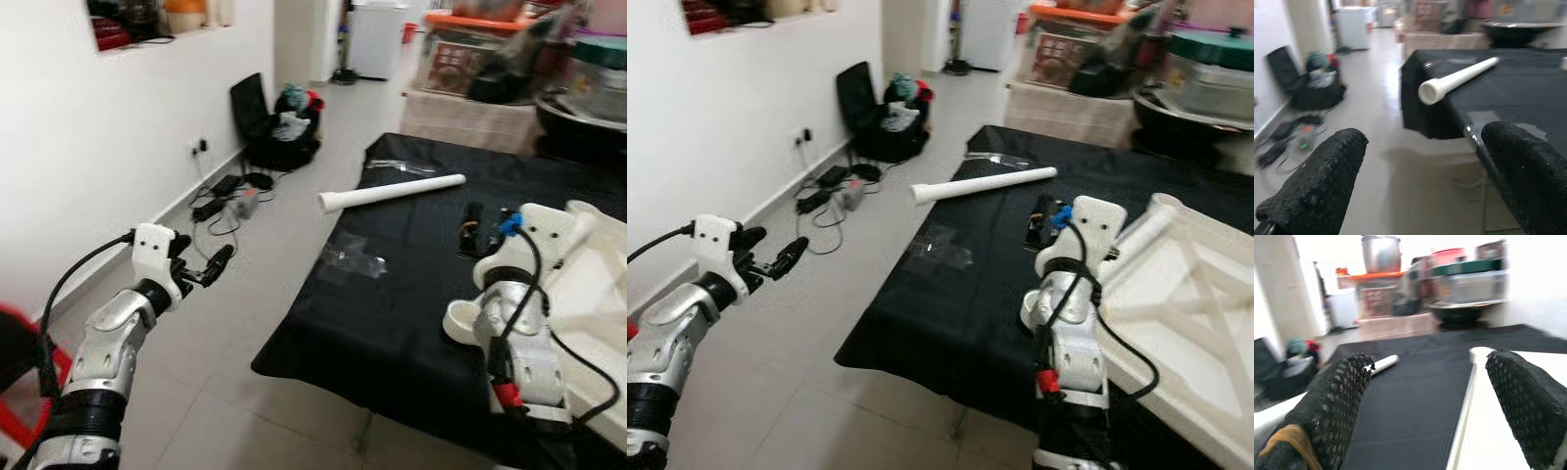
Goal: Building children table
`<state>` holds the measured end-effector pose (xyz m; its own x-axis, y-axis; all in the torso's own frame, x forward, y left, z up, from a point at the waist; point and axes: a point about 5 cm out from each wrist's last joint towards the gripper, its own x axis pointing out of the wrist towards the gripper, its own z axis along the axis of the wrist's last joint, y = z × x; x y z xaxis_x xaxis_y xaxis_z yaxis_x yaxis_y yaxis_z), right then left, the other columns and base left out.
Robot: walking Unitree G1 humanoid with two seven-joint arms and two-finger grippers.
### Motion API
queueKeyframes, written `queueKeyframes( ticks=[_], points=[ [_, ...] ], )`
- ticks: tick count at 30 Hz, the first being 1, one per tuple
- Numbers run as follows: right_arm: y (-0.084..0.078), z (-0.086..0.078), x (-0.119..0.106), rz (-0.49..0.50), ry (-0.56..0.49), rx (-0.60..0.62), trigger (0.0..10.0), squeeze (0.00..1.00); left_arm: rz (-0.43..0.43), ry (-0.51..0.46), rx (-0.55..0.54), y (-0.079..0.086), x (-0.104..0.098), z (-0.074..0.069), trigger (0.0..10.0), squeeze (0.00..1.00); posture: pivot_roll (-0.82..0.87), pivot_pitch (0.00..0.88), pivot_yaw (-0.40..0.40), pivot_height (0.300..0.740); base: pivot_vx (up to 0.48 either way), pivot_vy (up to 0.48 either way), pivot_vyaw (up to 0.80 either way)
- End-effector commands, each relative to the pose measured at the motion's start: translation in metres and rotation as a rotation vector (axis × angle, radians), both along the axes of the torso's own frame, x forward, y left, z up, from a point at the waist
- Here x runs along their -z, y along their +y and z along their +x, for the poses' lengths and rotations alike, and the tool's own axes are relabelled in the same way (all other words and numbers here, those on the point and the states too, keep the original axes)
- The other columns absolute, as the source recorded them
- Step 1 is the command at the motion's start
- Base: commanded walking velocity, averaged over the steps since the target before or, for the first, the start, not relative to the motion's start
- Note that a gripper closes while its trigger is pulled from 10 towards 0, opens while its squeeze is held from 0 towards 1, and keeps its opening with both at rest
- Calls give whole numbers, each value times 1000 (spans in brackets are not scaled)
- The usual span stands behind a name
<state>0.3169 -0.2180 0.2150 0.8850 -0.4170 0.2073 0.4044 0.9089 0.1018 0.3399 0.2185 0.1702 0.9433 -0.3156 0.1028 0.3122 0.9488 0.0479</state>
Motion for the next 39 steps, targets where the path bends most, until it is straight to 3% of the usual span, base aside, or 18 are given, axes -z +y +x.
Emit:
queueKeyframes(
  ticks=[1,18,24,39],
  points=[
    [4,1,3,15,3,-11,10000,0,-2,15,0,2,2,-2,10000,0,58,0,-73,740,0,480,-800],
    [3,1,1,8,0,-15,10000,0,28,-1,7,1,-1,-2,10000,0,57,0,-74,740,0,480,-800],
    [0,-1,1,-24,-2,10,10000,0,112,-25,9,-2,-2,-2,10000,0,56,0,-70,740,0,0,0],
    [2,-3,6,-46,12,-34,10000,0,77,-68,57,-15,-11,-3,10000,0,50,0,-60,740,439,0,-363]
  ],
)
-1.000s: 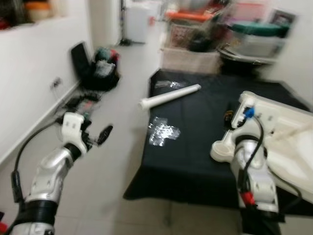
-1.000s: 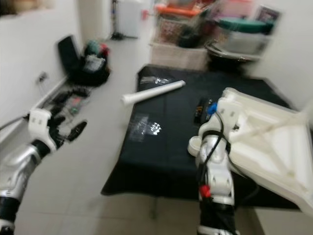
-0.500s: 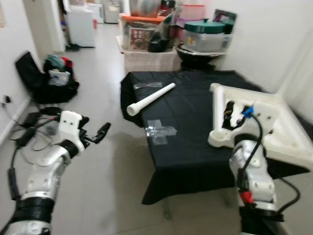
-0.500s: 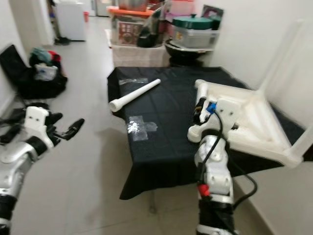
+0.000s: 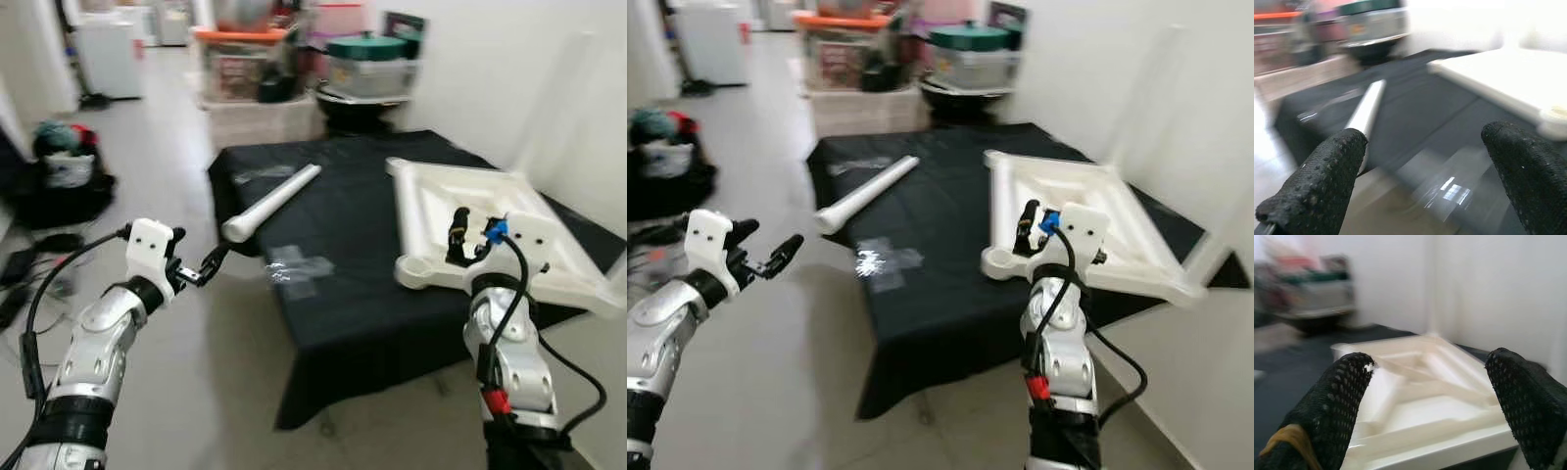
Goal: Building children table
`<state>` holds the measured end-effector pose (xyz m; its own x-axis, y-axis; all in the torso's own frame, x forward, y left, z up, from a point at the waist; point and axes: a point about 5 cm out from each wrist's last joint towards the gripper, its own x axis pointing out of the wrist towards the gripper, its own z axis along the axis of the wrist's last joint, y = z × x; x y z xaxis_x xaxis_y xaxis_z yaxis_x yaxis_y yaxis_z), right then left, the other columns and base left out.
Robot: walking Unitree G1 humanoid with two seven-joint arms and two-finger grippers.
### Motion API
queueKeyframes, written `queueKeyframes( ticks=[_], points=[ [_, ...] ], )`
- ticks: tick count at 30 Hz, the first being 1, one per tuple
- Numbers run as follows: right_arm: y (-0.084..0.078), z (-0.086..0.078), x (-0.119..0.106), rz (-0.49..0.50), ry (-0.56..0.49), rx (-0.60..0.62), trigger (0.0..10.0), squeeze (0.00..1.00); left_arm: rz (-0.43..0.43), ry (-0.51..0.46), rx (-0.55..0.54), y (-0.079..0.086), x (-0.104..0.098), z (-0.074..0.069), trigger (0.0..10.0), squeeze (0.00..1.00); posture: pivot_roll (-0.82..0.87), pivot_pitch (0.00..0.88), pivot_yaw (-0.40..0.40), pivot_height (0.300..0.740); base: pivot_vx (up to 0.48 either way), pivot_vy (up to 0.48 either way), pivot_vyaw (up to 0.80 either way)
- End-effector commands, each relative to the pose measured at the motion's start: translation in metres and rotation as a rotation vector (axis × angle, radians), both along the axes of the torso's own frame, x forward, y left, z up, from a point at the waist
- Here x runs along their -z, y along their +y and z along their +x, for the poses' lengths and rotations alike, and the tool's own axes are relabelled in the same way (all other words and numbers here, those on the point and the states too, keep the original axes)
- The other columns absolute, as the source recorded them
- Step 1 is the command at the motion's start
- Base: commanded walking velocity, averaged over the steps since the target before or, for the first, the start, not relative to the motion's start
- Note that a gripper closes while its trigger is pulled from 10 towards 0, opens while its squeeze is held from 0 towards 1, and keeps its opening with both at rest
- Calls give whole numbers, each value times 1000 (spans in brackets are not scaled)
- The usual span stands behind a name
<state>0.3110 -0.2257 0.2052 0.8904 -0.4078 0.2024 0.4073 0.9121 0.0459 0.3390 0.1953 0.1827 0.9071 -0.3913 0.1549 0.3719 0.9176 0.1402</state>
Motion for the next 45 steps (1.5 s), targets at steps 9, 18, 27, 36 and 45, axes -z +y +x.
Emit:
queueKeyframes(
  ticks=[9,18,27,36,45],
  points=[
    [10,4,-3,-10,-6,-47,10000,0,10,5,-8,6,1,-3,10000,0,53,0,-65,740,480,0,-444],
    [7,4,-8,-52,-29,-41,10000,0,-44,-29,-37,5,-6,-5,10000,0,55,0,-68,740,37,0,0],
    [6,5,-10,-63,-37,-47,10000,0,-147,-87,-226,34,-13,-11,10000,0,65,0,-70,740,0,0,0],
    [11,6,-9,-74,-53,-128,10000,0,-263,64,-574,91,40,-63,10000,0,104,0,-93,740,0,0,0],
    [12,9,-11,-106,-60,-168,10000,0,-395,141,-663,107,62,-74,10000,0,110,0,-103,740,0,0,0]
  ],
)
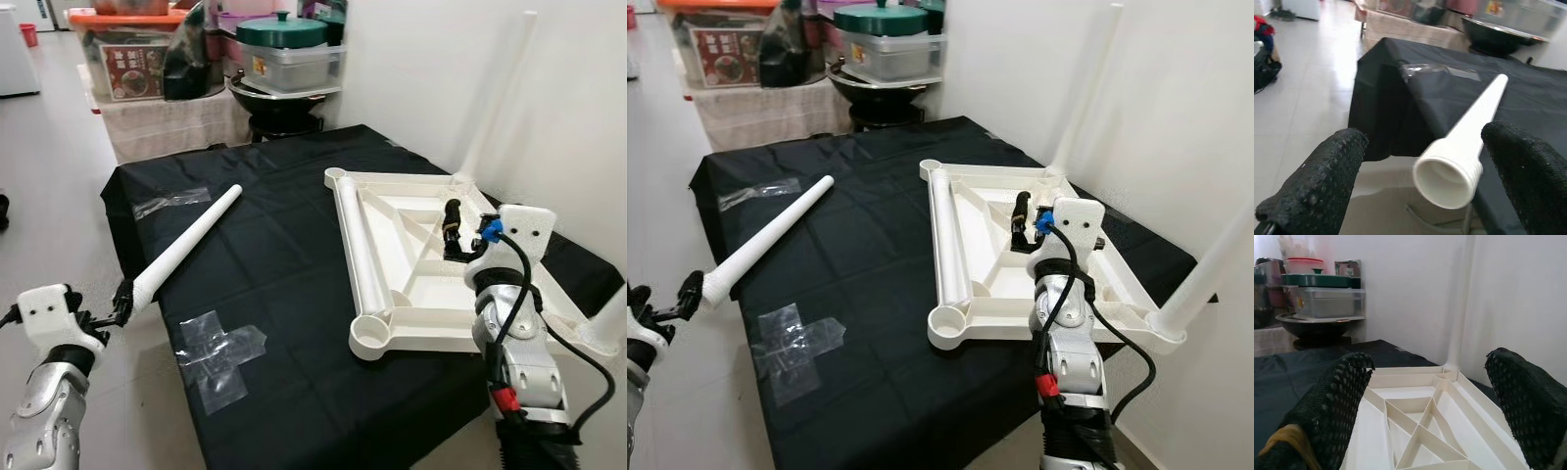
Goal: Building children table
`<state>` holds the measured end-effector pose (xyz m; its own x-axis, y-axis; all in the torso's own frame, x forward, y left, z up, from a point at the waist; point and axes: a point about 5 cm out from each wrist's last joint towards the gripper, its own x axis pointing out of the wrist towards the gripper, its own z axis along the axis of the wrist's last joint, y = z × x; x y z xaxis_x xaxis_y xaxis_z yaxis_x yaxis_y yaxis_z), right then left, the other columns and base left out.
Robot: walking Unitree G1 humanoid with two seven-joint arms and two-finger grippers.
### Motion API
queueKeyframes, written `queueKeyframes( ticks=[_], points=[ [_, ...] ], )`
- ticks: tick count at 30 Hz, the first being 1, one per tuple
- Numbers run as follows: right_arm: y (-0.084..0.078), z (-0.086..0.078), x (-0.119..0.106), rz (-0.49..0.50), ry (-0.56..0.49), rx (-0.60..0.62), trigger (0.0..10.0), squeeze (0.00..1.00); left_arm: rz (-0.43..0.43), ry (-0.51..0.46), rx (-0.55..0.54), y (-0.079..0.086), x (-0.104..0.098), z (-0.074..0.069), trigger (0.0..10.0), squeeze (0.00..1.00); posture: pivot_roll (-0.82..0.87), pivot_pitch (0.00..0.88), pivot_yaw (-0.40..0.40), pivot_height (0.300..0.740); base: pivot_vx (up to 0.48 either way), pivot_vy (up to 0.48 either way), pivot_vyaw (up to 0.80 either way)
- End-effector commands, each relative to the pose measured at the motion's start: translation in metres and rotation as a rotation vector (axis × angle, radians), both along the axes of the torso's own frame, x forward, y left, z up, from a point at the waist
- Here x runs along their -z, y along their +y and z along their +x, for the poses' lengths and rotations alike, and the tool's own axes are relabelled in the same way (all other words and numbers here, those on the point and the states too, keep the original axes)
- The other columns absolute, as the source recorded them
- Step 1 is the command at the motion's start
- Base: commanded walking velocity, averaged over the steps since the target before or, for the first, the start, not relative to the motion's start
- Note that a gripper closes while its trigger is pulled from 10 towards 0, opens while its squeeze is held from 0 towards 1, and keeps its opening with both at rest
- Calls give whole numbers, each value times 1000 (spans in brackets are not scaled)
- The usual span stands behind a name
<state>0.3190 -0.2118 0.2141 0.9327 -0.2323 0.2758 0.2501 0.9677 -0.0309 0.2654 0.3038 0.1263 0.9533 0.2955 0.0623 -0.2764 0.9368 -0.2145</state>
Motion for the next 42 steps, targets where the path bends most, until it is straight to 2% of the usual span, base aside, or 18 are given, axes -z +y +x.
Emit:
queueKeyframes(
  ticks=[1,5,8,11,14,22,42],
  points=[
    [-2,1,-2,-7,-14,-2,10000,0,-43,14,-2,-1,6,0,10000,0,110,0,-103,740,0,0,0],
    [-2,2,-1,-13,-13,-1,10000,0,-126,25,58,-9,12,4,10000,0,103,0,-100,740,0,0,0],
    [-2,2,-1,-16,-13,-1,10000,0,-134,31,77,-11,13,5,10000,0,103,0,-100,740,0,0,0],
    [-5,0,0,-32,-13,8,10000,0,-204,57,145,-24,20,3,10000,0,97,0,-91,740,0,0,0],
    [-6,0,1,-34,-11,13,10000,0,-226,64,166,-30,23,1,10000,0,100,0,-94,740,0,0,0],
    [-5,2,3,-34,-8,9,10000,0,-238,65,188,-34,25,1,10000,0,106,0,-96,740,0,0,0],
    [-8,0,7,-30,-4,22,10000,0,-250,74,221,-34,23,12,10000,0,89,0,-85,740,0,0,0]
  ],
)
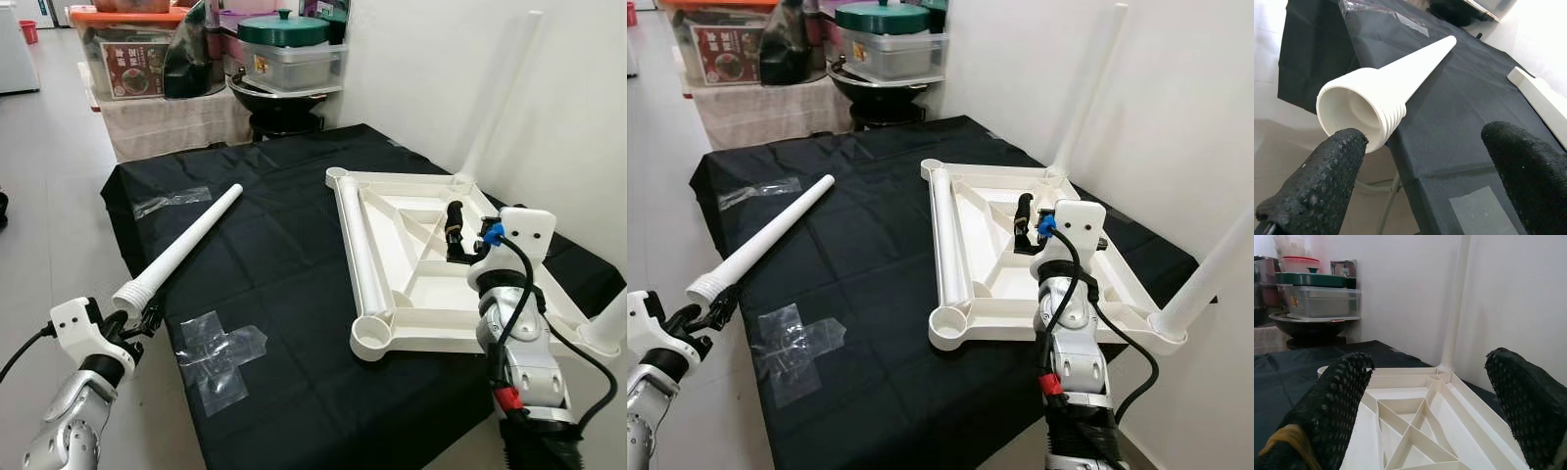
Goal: Building children table
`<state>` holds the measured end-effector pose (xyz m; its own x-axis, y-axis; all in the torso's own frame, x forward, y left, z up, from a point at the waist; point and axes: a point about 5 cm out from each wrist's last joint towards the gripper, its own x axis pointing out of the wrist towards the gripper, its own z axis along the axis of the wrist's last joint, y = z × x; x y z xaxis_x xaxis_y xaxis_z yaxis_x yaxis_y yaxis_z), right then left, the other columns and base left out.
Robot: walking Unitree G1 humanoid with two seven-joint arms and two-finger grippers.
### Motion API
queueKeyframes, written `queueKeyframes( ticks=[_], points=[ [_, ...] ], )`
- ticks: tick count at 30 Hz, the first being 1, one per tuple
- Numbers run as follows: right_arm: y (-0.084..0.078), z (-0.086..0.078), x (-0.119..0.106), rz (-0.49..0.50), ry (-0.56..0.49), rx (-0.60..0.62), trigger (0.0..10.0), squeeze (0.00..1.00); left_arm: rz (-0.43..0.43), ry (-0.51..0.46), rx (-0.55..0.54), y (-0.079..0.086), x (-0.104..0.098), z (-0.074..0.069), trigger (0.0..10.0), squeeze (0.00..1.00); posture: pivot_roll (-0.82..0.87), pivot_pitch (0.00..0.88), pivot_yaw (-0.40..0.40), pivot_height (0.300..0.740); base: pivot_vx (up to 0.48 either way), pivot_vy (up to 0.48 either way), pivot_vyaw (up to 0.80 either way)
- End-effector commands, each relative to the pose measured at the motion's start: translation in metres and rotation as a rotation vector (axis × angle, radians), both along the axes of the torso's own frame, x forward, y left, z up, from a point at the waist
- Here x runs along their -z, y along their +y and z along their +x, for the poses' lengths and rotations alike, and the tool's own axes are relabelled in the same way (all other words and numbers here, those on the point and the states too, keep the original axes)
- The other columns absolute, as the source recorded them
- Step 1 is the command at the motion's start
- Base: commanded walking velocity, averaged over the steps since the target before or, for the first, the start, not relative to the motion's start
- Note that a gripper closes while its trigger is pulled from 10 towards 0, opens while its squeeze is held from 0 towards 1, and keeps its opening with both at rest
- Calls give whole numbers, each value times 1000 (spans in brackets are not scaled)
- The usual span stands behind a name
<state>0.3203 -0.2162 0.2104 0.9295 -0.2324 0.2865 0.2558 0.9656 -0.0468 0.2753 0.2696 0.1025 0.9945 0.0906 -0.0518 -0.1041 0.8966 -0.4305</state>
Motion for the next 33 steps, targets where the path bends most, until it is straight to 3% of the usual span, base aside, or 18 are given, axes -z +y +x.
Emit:
queueKeyframes(
  ticks=[1,18,33],
  points=[
    [-4,-1,3,-12,3,16,10000,0,-3,6,10,1,-1,2,10000,0,89,0,-85,740,0,0,0],
    [-4,0,3,-14,7,12,10000,0,-5,11,-10,5,3,0,10000,0,91,0,-92,740,0,0,0],
    [-6,-2,5,-11,12,20,10000,0,16,8,-10,13,0,10,10000,0,81,0,-84,740,0,0,0]
  ],
)
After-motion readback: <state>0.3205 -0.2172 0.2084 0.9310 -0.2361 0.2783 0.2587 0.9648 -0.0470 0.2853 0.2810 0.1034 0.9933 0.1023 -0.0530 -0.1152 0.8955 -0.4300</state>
